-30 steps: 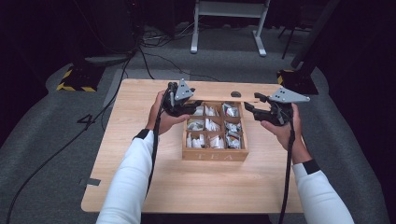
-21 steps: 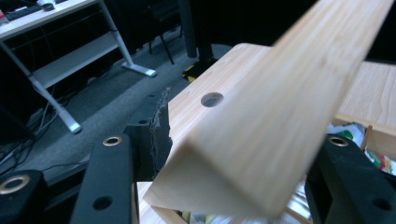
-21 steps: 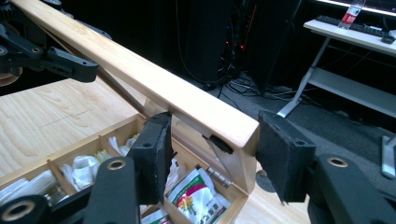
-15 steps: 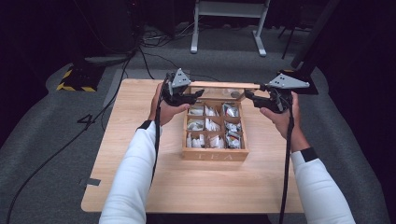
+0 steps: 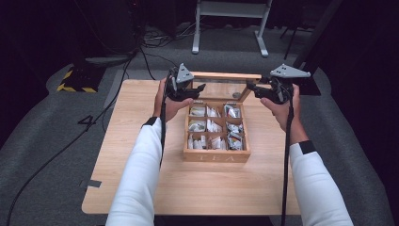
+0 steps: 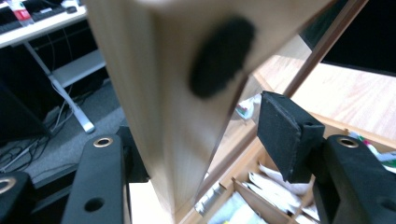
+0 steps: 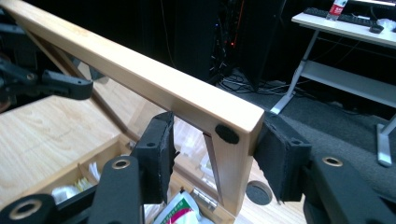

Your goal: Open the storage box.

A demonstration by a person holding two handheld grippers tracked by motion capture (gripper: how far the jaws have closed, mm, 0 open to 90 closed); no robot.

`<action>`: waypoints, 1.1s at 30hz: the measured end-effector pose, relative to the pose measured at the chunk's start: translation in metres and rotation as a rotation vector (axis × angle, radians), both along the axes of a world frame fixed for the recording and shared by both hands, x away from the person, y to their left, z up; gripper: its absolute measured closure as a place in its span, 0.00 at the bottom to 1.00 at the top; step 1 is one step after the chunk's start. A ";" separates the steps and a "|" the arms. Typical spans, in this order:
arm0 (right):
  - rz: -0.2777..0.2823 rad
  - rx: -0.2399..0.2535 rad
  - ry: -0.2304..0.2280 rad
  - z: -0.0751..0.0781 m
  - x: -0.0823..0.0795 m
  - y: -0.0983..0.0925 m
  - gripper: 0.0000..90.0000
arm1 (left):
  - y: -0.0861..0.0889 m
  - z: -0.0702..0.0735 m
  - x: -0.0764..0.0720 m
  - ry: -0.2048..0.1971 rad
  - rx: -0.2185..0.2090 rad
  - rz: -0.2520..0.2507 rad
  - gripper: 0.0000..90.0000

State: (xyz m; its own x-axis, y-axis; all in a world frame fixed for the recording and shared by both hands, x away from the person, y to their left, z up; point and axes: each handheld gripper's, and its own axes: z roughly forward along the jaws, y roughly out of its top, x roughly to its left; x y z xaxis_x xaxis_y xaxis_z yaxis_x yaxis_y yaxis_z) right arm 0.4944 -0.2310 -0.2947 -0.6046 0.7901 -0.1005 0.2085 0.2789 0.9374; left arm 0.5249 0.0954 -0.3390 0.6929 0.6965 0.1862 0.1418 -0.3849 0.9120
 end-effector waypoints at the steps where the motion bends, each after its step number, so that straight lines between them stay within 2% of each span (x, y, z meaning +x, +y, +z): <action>1: -0.003 0.022 0.006 0.000 0.004 -0.001 0.55 | 0.000 0.000 0.001 0.004 -0.012 0.006 0.46; 5: -0.011 0.048 0.014 0.001 0.010 -0.001 0.55 | -0.001 0.000 0.007 0.006 -0.019 0.032 0.45; 12: -0.040 0.052 0.015 0.005 0.024 0.001 0.56 | -0.006 -0.001 0.014 0.016 0.001 0.115 0.43; 19: -0.067 0.067 0.027 0.009 0.038 0.003 0.57 | -0.002 -0.012 0.024 0.072 0.030 0.177 0.48; 24: -0.091 0.062 0.031 0.011 0.047 0.006 0.57 | -0.001 -0.020 0.029 0.119 0.054 0.191 0.48; 26: -0.095 0.070 0.036 0.010 0.050 0.006 0.57 | -0.003 -0.024 0.031 0.134 0.057 0.179 0.48; 30: -0.113 0.079 0.037 0.010 0.055 0.008 0.58 | -0.005 -0.028 0.032 0.130 0.040 0.202 0.45; 33: -0.131 0.067 0.040 0.009 0.058 0.009 0.60 | -0.006 -0.032 0.035 0.145 0.053 0.209 0.45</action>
State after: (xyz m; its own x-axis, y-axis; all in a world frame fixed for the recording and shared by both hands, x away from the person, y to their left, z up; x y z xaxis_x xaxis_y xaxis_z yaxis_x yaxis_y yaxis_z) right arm 0.5523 -0.2218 -0.2860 -0.4983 0.8667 -0.0229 0.2768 0.1840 0.9432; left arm 0.5596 0.0891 -0.3714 0.5573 0.8192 0.1354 0.3514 -0.3805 0.8554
